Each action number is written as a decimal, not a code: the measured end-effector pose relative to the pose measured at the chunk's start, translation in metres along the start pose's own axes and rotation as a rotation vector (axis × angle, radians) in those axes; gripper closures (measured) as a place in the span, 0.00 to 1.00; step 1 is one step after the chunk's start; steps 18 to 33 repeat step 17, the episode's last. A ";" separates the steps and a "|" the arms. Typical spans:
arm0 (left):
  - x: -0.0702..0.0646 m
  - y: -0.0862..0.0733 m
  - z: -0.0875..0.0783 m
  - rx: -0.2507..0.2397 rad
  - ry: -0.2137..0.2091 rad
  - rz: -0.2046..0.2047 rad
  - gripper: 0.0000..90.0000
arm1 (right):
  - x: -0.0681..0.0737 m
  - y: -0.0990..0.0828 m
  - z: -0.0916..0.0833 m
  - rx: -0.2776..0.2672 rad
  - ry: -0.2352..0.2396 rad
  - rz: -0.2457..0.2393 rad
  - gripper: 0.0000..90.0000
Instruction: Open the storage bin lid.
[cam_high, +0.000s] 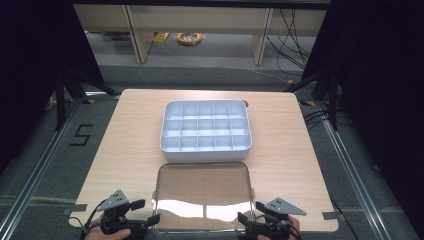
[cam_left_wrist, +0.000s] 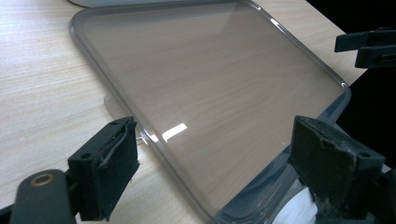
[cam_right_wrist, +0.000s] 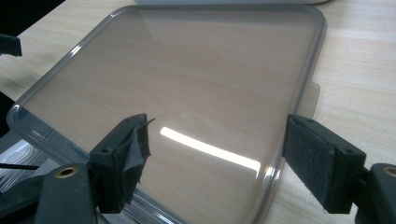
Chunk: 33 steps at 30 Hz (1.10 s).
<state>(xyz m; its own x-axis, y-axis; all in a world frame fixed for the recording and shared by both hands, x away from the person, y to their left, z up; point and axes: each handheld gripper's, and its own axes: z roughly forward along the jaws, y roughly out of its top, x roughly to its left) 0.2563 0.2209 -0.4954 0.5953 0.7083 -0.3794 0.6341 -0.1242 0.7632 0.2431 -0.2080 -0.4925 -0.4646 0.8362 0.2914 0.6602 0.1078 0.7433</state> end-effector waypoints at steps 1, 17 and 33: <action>0.000 0.000 0.000 -0.003 0.001 -0.003 0.17 | 0.000 0.000 0.001 0.002 0.002 0.006 0.27; 0.004 -0.002 0.002 0.010 -0.001 -0.036 0.17 | -0.002 -0.001 0.001 0.030 0.010 0.032 0.27; 0.004 -0.002 0.002 0.010 -0.001 -0.036 0.17 | -0.002 -0.001 0.001 0.030 0.010 0.032 0.27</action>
